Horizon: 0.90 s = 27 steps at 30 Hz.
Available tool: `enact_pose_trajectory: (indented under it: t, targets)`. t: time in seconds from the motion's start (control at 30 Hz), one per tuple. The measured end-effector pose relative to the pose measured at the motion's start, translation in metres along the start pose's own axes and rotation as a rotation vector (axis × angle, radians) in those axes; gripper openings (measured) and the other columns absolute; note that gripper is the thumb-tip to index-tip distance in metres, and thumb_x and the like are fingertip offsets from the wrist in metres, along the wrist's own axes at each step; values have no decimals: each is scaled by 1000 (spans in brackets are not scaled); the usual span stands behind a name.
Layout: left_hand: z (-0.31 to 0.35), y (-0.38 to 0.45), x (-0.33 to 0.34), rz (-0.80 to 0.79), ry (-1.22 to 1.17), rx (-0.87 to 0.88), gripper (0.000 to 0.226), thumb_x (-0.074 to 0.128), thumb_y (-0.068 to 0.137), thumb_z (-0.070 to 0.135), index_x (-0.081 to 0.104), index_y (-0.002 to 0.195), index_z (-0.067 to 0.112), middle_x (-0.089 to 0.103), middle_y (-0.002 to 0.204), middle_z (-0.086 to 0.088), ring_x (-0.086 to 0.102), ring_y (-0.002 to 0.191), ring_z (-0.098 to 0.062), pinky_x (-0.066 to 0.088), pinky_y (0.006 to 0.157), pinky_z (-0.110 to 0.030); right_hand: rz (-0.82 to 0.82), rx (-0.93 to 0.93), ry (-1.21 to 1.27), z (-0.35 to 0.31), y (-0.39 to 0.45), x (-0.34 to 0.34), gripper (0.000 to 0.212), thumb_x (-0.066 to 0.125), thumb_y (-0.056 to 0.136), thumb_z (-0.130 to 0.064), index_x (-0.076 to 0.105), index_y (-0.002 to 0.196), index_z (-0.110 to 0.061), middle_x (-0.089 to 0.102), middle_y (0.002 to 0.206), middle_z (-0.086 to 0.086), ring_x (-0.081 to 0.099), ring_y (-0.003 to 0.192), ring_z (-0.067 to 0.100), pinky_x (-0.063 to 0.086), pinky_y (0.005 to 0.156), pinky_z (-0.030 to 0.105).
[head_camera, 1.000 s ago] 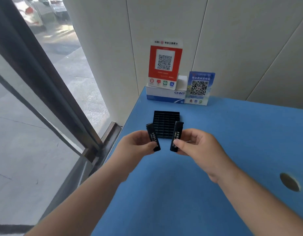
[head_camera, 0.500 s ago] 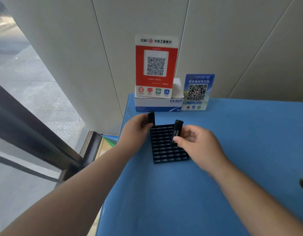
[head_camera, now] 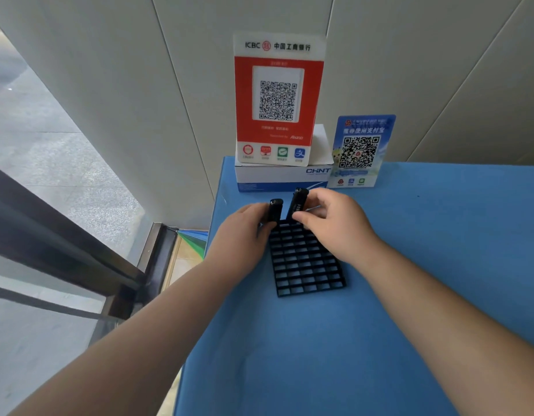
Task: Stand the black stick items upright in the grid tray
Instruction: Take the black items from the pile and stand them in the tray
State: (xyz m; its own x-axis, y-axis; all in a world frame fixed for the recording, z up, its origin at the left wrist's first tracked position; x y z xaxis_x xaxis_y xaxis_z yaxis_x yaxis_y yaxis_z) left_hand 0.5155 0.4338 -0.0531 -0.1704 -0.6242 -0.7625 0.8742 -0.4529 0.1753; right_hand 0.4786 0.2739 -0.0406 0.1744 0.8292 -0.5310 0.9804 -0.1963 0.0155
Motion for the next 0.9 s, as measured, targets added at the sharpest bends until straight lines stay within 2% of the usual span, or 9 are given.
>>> enact_pose_trajectory:
  t: [0.17,0.33,0.53,0.7,0.8,0.9]
  targets:
    - [6,4,-1,-4,29,49,15,61,94,16,64,108,16,68,100,-1,61,90,-21,44,73,-30,-84,-46,-50,-2,9,12,21,76,86,-17,67,90,-36,74,91,-17,71,85,0,57,88,35]
    - [6,8,-1,-17,22,60,18,63,93,14,65,110,16,69,101,-3,64,92,-23,44,75,-28,-83,-105,-143,-6,13,10,27,77,85,-18,66,92,-41,70,87,-24,67,82,-6,53,80,21]
    - [4,7,-1,-5,8,55,16,63,93,13,66,108,16,70,100,-2,64,93,-21,47,78,-29,-105,-143,-206,-8,18,12,22,77,85,-22,71,101,-37,67,89,-28,64,91,-9,49,85,16]
    - [4,8,-2,-6,16,35,14,62,94,15,66,107,16,70,101,-1,64,94,-22,49,80,-32,-78,-99,-153,5,16,8,17,78,85,-23,71,96,-33,70,88,-23,63,87,-11,45,77,11]
    - [3,10,-2,-1,31,7,16,63,93,15,67,108,16,71,102,-3,64,93,-22,47,80,-30,-86,-110,-192,7,15,10,18,78,85,-24,71,98,-35,68,87,-27,60,86,-16,39,73,1]
    - [1,11,-1,-16,34,-28,20,66,91,15,68,111,16,71,103,-3,66,94,-22,51,84,-33,-63,-112,-222,7,14,13,20,77,85,-25,72,102,-34,64,83,-30,56,81,-21,36,72,-1]
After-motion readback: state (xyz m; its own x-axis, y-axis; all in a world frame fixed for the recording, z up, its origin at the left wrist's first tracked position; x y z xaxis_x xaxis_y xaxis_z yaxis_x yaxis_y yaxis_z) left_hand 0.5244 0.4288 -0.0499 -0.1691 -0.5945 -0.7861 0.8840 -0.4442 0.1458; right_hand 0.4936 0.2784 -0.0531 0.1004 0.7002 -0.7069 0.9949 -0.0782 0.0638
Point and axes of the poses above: each hand's wrist, its own y-axis towards the middle knuckle, its own x-axis out of the palm, z = x × y, the point moved 10 cm from there along y, towards the middle knuckle
